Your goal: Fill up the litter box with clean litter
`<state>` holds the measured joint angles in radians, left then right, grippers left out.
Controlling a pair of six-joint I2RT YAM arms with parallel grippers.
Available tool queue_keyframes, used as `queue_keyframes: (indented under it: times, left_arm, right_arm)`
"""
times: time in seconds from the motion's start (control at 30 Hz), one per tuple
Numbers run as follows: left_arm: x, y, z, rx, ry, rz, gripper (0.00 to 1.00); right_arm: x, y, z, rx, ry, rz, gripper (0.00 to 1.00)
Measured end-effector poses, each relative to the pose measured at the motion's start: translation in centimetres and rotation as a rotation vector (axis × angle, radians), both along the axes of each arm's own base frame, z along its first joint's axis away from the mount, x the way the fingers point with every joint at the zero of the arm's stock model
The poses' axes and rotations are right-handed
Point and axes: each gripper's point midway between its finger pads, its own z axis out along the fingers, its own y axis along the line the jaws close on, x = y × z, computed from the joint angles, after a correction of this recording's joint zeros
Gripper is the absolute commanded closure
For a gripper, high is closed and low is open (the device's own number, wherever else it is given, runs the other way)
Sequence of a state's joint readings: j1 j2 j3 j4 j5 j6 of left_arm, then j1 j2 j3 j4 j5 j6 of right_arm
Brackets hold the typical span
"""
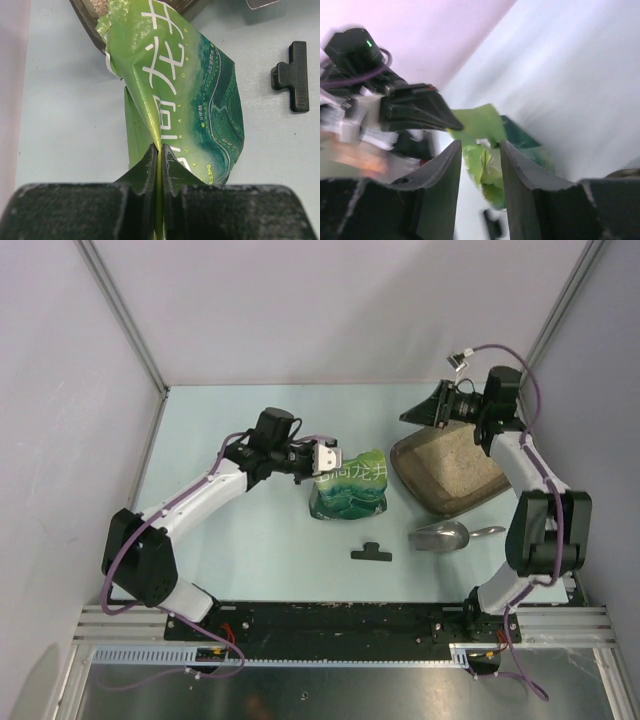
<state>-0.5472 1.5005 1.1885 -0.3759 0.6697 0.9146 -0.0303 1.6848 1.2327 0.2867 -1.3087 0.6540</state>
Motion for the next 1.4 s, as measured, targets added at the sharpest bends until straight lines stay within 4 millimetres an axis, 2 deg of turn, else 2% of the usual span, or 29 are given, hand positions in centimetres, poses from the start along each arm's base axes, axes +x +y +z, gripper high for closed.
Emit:
queue_keyframes:
  times: [0.07, 0.1, 0.17, 0.2, 0.27, 0.37, 0.53, 0.63, 0.9, 1.07, 1.4]
  left_arm:
    - [0.1, -0.1, 0.0, -0.005, 0.01, 0.002, 0.94]
    - [0.1, -0.1, 0.1, -0.008, 0.017, 0.006, 0.94]
    - [0.2, -0.1, 0.1, -0.014, 0.03, 0.011, 0.94]
    - [0.3, -0.1, 0.1, -0.016, 0.036, 0.014, 0.94]
    - [0.3, -0.1, 0.1, -0.021, 0.049, 0.018, 0.94]
    - [0.2, -0.2, 0.1, -0.028, 0.065, 0.021, 0.94]
    - [0.1, -0.2, 0.2, -0.036, 0.084, 0.025, 0.95]
    - [0.1, -0.2, 0.2, -0.038, 0.092, 0.027, 0.95]
    - [0.2, -0.3, 0.2, -0.044, 0.104, 0.027, 0.95]
    - [0.1, -0.3, 0.1, -0.046, 0.115, 0.027, 0.96]
    - [0.0, -0.3, 0.2, -0.05, 0.12, 0.022, 0.96]
  right_arm:
    - [0.4, 1.0, 1.7, -0.141, -0.259, -0.056, 0.54]
    - [-0.1, 2.0, 2.4, -0.222, -0.404, -0.066, 0.52]
    - [-2.3, 4.1, 3.8, -0.323, -0.653, -0.032, 0.49]
    - [-4.2, 5.4, 4.3, -0.364, -0.796, 0.008, 0.49]
    - [-6.6, 6.5, 4.6, -0.416, -0.971, 0.066, 0.47]
    - [-7.0, 6.8, 3.5, -0.51, -1.143, 0.121, 0.44]
    - [-6.4, 7.2, -2.6, -0.638, -1.174, 0.255, 0.42]
    - [-6.7, 7.5, -4.7, -0.666, -1.172, 0.32, 0.42]
    - [-7.4, 8.5, -5.6, -0.671, -1.214, 0.382, 0.42]
    - [-6.9, 8.9, -7.1, -0.683, -1.209, 0.413, 0.42]
    - [-6.2, 9.2, -7.3, -0.686, -1.23, 0.405, 0.42]
